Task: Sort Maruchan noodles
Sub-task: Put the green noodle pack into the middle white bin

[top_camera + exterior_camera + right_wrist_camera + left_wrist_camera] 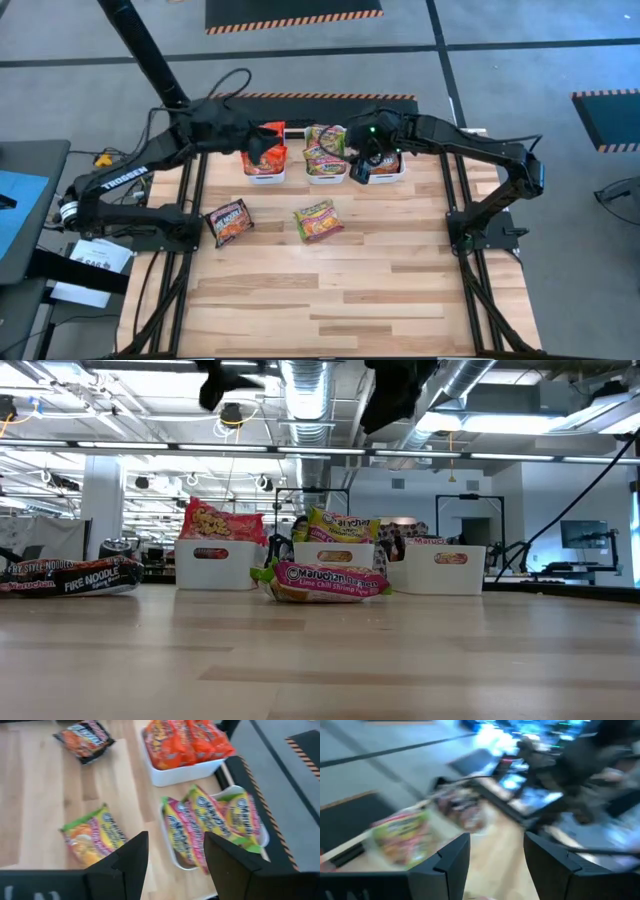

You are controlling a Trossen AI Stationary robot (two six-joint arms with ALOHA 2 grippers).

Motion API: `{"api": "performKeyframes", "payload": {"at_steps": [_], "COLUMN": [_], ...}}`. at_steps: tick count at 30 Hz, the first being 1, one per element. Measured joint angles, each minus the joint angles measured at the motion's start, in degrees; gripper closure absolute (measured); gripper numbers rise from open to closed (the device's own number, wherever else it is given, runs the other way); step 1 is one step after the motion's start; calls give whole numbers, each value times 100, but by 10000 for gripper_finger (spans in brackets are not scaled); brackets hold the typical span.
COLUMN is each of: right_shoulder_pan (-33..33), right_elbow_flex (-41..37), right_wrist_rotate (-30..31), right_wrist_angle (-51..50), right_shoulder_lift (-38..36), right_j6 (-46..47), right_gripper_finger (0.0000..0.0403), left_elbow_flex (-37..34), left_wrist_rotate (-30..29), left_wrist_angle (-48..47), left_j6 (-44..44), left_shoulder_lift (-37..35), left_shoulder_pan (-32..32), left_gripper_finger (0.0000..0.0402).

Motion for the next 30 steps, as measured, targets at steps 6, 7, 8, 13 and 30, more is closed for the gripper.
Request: {"api": "performKeyframes", "payload": {"at_steps": [6, 7, 8, 13, 30], "right_shoulder_pan": [346, 413, 480, 739, 1462], "right_elbow_flex": [0, 0, 0, -170, -649], "right_wrist_rotate": [-174, -192, -199, -250, -295], "right_wrist_angle": [-11, -19, -27, 27, 424], "right_shoulder_lift": [0, 0, 0, -4, 1200], "right_j6": [338, 346, 341, 346, 1029], "right_gripper_finger": [186, 186, 186, 186, 186], "left_elbow_flex": [465, 479, 477, 477, 466], "left_wrist_rotate": [1007, 1060, 1065, 1063, 890], "left_wrist_angle": [49, 49, 27, -294, -1541], "left_j6": [25, 30, 35, 37, 271], "left_shoulder_lift": [-301, -387, -475, -864, -1142], "left_shoulder_pan": [-3, -3, -3, -3, -441], "left_gripper_finger": [228, 228, 228, 228, 228]}}
